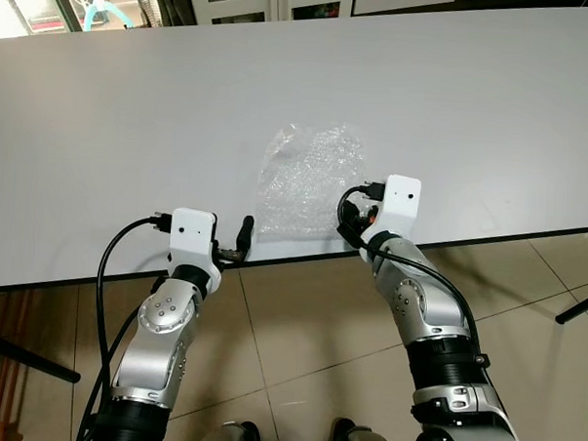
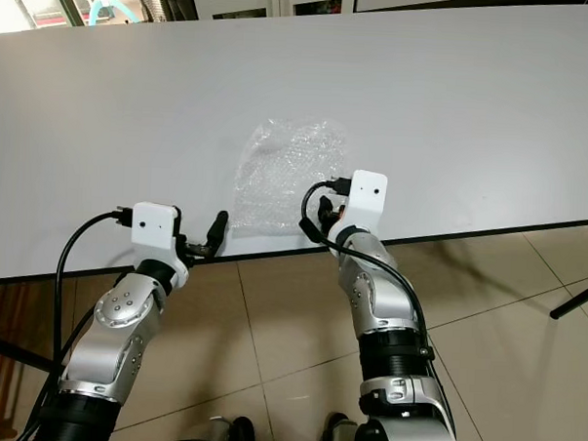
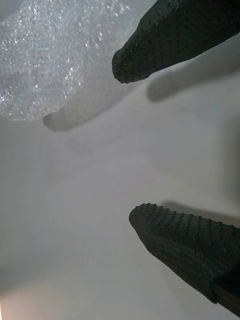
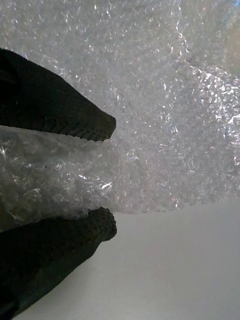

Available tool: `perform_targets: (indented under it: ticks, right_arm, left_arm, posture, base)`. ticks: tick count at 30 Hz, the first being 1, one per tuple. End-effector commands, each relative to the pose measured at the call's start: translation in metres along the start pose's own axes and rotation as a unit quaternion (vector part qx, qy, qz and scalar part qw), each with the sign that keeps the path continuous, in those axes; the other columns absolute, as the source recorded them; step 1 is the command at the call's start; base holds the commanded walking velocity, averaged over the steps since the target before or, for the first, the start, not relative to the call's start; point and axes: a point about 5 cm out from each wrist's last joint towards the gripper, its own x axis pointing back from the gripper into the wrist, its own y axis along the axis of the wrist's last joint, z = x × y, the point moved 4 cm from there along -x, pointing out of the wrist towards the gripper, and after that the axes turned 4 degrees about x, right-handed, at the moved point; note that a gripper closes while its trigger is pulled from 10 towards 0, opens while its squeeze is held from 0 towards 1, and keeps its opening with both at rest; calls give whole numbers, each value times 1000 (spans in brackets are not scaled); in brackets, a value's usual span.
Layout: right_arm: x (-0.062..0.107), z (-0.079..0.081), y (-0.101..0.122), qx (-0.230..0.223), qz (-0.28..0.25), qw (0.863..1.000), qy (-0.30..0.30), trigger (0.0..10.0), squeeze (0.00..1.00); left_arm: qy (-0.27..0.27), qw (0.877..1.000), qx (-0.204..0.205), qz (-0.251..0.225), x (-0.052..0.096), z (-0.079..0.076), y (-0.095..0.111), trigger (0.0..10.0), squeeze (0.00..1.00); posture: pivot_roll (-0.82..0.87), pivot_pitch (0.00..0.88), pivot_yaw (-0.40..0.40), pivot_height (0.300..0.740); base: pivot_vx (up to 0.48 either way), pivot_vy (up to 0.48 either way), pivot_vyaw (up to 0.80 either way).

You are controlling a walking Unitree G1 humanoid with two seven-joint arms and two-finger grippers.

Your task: Picking trash to rubbish bin

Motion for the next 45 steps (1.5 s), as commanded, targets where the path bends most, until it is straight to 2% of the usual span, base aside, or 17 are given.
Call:
perform_targets:
  ticks: [1,34,40,45]
  right_arm:
    - [2,-3,-22,-16,38,999,-2,0,0]
    - [9,-13,-34,-20,51,998,-21,0,0]
    - [12,-21,-33,4,39,998,-39,0,0]
    - [18,-37,-30,22,22,997,-69,0,0]
  left_arm:
    - [3,1000,2,1,3,1,0,10000,0]
    - [1,1000,-4,7,3,2,-1,10000,0]
    - [1,1000,-3,4,2,1,0,10000,0]
    - [2,1000,-3,-1,0,1,4,10000,0]
  posture:
    - [-18,193,52,740]
    - [-22,200,55,740]
    - [-22,197,55,740]
    - [-26,192,57,740]
  base:
    - [0,0,0]
    - [0,0,0]
    - [0,0,0]
    - [0,0,0]
